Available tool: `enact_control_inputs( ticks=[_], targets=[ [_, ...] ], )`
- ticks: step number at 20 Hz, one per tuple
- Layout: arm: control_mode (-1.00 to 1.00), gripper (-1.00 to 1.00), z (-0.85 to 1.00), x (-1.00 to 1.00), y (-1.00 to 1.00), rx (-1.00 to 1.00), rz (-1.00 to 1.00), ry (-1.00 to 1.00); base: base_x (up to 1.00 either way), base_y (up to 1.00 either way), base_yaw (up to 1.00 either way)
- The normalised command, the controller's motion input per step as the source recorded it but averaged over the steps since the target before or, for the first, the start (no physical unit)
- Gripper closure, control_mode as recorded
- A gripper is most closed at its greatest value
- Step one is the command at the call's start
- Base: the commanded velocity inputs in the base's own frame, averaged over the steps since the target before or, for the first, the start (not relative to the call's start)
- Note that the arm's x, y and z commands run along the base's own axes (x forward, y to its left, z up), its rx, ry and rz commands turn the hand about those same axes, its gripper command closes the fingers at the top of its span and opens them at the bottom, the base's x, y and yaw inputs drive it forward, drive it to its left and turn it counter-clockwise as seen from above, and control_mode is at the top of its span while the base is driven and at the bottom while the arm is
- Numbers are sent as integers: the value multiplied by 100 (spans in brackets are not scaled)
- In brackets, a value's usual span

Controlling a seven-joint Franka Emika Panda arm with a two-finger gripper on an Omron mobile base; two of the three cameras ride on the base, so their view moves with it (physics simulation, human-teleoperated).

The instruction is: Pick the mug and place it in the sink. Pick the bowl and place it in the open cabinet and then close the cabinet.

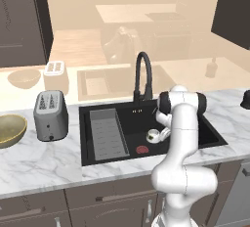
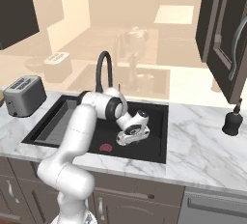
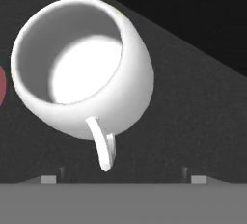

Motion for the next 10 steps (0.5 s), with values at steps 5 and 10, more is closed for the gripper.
enact_control_inputs(
  ticks=[5, 10],
  targets=[
    [-100, -100, 40, -69, 0, 0, 0, -20, 0, 0, 0],
    [-100, -100, 61, -58, 0, 0, 0, -13, 0, 0, 0]
  ],
)
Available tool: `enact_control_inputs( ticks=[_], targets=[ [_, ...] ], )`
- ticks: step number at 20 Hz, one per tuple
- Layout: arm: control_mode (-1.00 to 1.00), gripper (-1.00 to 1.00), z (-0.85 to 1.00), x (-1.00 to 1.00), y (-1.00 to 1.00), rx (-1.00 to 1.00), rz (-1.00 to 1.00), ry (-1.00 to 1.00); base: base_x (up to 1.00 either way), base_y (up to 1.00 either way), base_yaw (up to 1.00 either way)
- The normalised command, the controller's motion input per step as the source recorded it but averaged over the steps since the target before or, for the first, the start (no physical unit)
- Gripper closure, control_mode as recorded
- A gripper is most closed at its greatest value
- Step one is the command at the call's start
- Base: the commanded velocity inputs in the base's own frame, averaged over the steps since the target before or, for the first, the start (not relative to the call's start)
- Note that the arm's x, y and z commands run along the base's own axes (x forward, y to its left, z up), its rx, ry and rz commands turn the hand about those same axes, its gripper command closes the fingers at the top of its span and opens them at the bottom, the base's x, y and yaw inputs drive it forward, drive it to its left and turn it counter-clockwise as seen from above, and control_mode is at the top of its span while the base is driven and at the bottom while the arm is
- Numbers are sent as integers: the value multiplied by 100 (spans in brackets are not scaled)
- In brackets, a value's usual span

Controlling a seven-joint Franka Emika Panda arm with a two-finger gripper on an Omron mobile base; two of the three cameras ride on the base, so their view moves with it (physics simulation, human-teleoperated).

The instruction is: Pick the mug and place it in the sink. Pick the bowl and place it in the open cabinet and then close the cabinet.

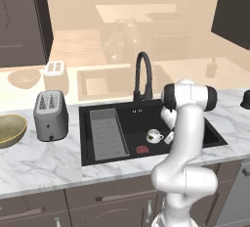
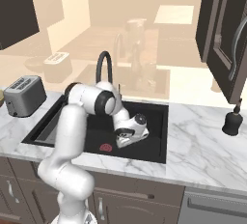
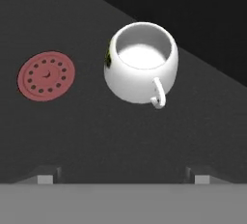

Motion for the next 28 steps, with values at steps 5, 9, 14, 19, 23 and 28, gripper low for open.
enact_control_inputs(
  ticks=[5, 9, 14, 19, 23, 28],
  targets=[
    [-100, -100, 70, -28, 0, 0, -2, -4, 0, 0, 0],
    [-100, -100, 87, -8, 0, 0, -5, -4, 0, 0, 0],
    [-100, -100, 80, -2, 0, 0, -7, -3, 0, 0, 0],
    [-100, -100, 86, 0, 0, 0, -8, 0, 0, 0, 0],
    [-100, -100, 71, 0, 0, 3, -12, 0, 0, 0, 0],
    [-100, -100, 79, -2, 0, 1, -9, 0, 0, 0, 0]
  ],
)
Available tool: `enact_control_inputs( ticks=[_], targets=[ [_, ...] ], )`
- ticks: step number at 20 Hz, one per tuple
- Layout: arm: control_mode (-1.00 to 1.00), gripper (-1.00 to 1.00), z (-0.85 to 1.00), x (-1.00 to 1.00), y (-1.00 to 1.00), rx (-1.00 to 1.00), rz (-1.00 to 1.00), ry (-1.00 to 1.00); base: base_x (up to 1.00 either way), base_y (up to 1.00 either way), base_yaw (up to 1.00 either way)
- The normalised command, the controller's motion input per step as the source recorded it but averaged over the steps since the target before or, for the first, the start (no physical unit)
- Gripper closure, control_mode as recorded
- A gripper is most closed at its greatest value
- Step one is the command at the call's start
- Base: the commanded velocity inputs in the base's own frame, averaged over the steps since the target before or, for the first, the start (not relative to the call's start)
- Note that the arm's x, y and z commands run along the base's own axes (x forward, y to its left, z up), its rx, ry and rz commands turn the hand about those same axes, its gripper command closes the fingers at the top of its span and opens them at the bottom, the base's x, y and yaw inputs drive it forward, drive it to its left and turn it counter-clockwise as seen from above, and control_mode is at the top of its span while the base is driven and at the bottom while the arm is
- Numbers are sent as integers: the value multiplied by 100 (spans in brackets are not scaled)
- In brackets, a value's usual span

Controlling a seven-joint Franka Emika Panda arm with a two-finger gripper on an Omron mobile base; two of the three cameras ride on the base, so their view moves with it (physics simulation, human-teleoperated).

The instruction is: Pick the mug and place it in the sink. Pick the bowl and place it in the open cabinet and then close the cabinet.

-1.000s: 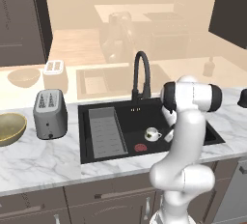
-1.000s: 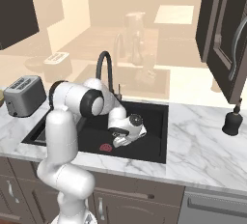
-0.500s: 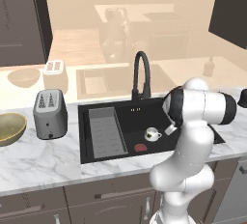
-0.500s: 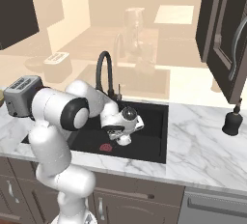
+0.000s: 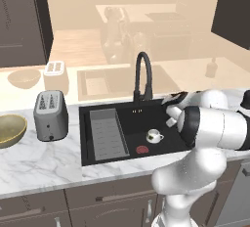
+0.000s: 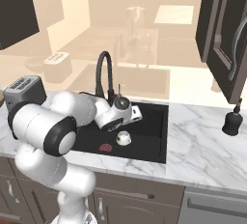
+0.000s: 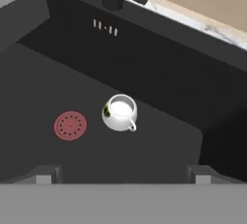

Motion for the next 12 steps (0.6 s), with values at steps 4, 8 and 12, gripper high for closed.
enact_control_inputs(
  ticks=[4, 8, 12],
  targets=[
    [-100, -100, 82, -5, 0, 0, -6, 0, 0, 0, 0],
    [-100, -100, 75, 0, 0, 0, -6, 0, 0, 0, 0],
    [-100, -100, 75, 0, 0, 0, -4, 0, 0, 0, 0]
  ],
)
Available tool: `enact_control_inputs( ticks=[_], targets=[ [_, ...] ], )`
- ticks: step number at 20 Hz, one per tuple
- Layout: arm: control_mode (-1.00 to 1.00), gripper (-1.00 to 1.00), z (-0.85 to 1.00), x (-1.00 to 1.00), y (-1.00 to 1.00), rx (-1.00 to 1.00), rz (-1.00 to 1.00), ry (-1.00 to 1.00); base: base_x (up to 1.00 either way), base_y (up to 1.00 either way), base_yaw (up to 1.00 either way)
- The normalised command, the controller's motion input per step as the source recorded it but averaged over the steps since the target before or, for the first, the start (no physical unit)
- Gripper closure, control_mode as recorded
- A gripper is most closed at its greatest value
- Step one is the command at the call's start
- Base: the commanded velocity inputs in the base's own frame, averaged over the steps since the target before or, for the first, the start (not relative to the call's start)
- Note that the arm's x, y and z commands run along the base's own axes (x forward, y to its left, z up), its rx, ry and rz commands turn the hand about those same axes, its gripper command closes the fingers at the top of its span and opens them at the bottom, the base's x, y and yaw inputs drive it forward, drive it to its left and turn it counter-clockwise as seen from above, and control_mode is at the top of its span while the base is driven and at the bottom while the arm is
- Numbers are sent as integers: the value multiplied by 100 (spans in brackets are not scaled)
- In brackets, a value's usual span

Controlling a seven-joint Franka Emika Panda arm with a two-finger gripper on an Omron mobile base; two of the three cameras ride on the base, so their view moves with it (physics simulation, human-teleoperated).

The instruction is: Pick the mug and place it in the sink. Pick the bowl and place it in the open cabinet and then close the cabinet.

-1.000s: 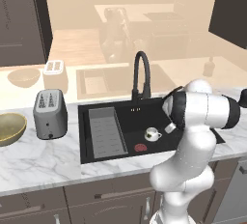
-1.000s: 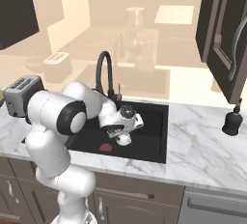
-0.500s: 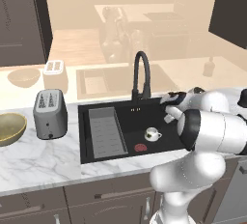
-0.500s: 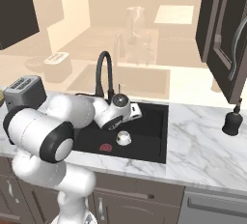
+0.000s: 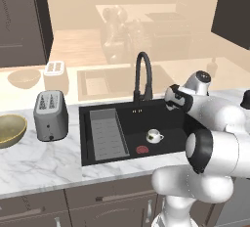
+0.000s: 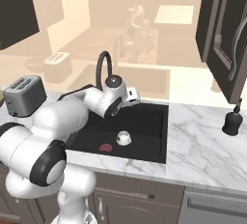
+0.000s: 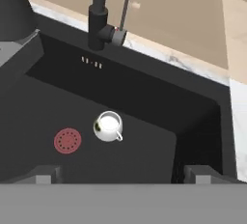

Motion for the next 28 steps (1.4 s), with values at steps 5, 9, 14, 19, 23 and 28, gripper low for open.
enact_control_inputs(
  ticks=[5, 9, 14, 19, 23, 28],
  targets=[
    [-100, -100, 69, -10, 0, 0, -5, 0, 0, 0, 0],
    [-100, -100, 51, -41, 0, 3, -11, 0, 0, 0, 0],
    [-100, -100, 45, -55, 0, 1, -10, 0, 0, 0, 0],
    [-100, -100, 23, -67, 1, 11, -18, 0, 0, 0, 0],
    [-100, -100, 36, -33, 1, 2, -16, 0, 0, 0, 0],
    [-100, -100, 20, -23, 3, 2, -9, 0, 0, 0, 0]
  ],
)
